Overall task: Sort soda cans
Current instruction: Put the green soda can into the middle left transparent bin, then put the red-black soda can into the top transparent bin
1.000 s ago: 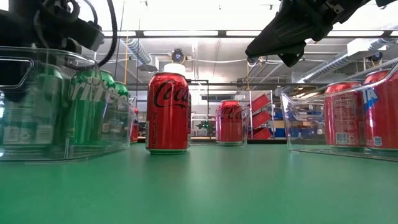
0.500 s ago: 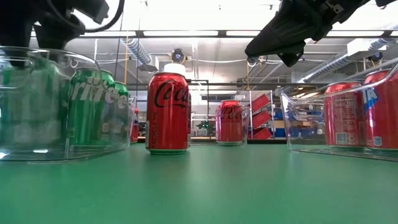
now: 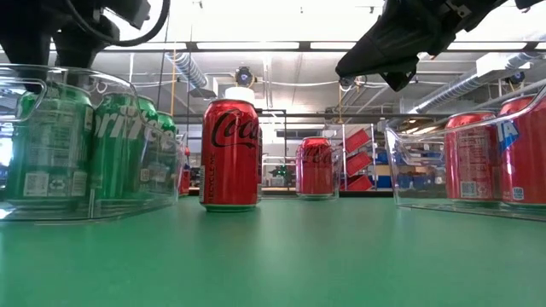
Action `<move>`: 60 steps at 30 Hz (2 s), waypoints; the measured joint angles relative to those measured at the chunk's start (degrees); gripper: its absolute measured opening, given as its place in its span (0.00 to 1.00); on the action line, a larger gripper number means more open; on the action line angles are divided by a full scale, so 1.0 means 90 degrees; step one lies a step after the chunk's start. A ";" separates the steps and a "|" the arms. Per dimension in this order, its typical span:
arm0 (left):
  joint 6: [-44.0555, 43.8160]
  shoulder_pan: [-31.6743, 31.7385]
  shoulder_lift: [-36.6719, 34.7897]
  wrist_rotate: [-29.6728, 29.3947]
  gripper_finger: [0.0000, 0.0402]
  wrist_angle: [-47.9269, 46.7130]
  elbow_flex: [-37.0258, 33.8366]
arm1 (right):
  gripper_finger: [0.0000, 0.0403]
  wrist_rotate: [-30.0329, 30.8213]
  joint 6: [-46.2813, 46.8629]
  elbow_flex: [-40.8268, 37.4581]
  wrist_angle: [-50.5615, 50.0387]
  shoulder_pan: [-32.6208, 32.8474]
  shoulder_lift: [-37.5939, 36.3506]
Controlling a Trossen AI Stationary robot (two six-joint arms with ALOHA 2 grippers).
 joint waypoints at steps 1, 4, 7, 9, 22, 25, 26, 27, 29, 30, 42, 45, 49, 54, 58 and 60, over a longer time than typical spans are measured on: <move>0.0000 -0.0001 0.0000 -0.0146 0.93 -0.0132 0.0000 | 0.01 0.0017 0.0000 0.0000 0.0017 -0.0001 0.0000; -0.0012 0.0002 -0.0046 -0.0437 0.91 -0.0352 -0.0002 | 0.01 0.0182 0.0002 0.0000 0.0093 -0.0002 0.0000; -0.0040 0.0002 -0.0095 -0.0427 0.89 -0.0291 0.0007 | 0.03 0.0208 0.0002 0.0000 0.0181 -0.0019 0.0000; -0.0044 -0.0007 -0.0095 -0.0381 0.88 -0.0316 0.0025 | 0.05 0.0218 0.0002 0.0000 0.0219 -0.0046 0.0000; -0.0172 -0.0020 -0.0097 0.0162 0.87 -0.0341 0.0272 | 0.21 0.0228 0.0005 0.0000 0.0510 -0.0155 0.0000; -0.0173 -0.0042 -0.0097 0.0136 0.87 -0.0335 0.0615 | 0.26 0.0230 0.0000 0.0000 0.0684 -0.0158 0.0000; -0.0173 -0.0046 -0.0098 0.0078 0.87 -0.0334 0.0750 | 0.27 0.0230 0.0000 0.0000 0.0751 -0.0158 0.0000; -0.0173 -0.0053 -0.0102 -0.0020 0.87 -0.0331 0.0872 | 0.29 0.0236 0.0000 0.0000 0.0810 -0.0158 0.0000; -0.0173 -0.0161 -0.0107 -0.0499 0.87 -0.0281 0.1057 | 0.33 0.0270 -0.0008 0.0000 0.0911 -0.0172 0.0008; -0.0180 -0.0262 -0.0131 -0.0855 0.86 -0.0208 0.1098 | 0.35 0.0334 -0.0011 0.0000 0.1000 -0.0180 0.0046; -0.0192 -0.1362 -0.1160 -0.3244 0.61 0.2339 -0.0136 | 0.60 0.0446 -0.0276 0.0005 0.2459 -0.0349 0.1101; 0.0200 -0.1421 -0.1573 -0.3293 0.52 0.3408 -0.0803 | 0.64 0.0481 -0.0234 0.0005 0.2632 -0.0389 0.1229; 0.0679 -0.1418 -0.2296 -0.3292 0.42 0.4936 -0.1951 | 0.71 0.0818 -0.0189 0.0007 0.2711 -0.0463 0.1265; 0.2141 -0.1418 -0.3270 -0.3204 0.37 0.7684 -0.3414 | 0.81 0.0902 -0.0329 0.0010 0.2971 -0.0623 0.1261; 0.4030 -0.1418 -0.3843 -0.3182 0.37 1.0187 -0.4554 | 0.86 0.0902 -0.0367 0.0010 0.2935 -0.0804 0.1263; 0.4760 -0.1411 -0.4068 -0.3179 0.37 1.1232 -0.5093 | 0.86 0.0902 -0.0386 0.0010 0.2959 -0.0881 0.1263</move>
